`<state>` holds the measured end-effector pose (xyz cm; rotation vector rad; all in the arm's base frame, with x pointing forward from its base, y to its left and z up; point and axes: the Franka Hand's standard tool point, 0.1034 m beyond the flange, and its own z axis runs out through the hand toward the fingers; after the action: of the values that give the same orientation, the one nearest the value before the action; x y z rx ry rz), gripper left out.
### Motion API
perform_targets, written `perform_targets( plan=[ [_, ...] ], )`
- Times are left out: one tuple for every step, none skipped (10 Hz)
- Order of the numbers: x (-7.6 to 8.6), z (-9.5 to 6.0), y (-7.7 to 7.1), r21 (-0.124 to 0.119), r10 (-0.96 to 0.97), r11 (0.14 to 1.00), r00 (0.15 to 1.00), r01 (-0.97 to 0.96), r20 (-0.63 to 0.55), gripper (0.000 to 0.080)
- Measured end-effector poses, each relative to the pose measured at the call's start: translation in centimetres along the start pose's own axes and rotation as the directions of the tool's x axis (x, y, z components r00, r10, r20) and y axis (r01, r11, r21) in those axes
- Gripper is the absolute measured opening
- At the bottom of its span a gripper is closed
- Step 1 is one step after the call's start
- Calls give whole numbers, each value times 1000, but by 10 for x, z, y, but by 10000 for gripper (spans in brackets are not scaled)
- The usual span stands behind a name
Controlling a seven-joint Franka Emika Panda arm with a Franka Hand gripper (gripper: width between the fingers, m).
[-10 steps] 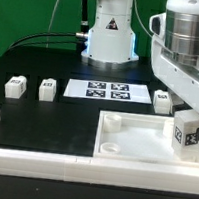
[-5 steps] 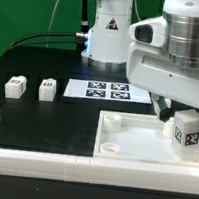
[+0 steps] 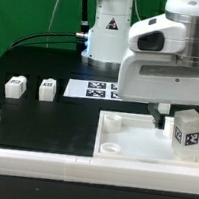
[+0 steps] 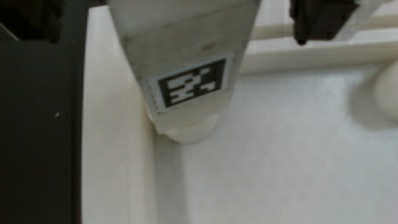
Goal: Assemble one leg
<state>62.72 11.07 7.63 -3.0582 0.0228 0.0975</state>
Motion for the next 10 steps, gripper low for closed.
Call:
perform_targets(
  plan=[
    [0,0,0,0,-35,999,999,35,0,648],
    [0,0,0,2,-62,998,998,62,0,648],
    [0,0,0,2,-62,998,998,62,0,648],
    [0,0,0,2,-62,998,998,62,0,621],
    [0,0,0,2,-62,998,998,62,0,621],
    [0,0,0,2,-62,998,998,62,0,439],
    [0,0,0,2,-62,998,998,62,0,439],
    [0,0,0,2,-62,998,998,62,1,289],
    [0,0,0,2,-57,998,998,57,1,290],
    [0,0,0,2,-38,999,999,38,1,290]
  ],
)
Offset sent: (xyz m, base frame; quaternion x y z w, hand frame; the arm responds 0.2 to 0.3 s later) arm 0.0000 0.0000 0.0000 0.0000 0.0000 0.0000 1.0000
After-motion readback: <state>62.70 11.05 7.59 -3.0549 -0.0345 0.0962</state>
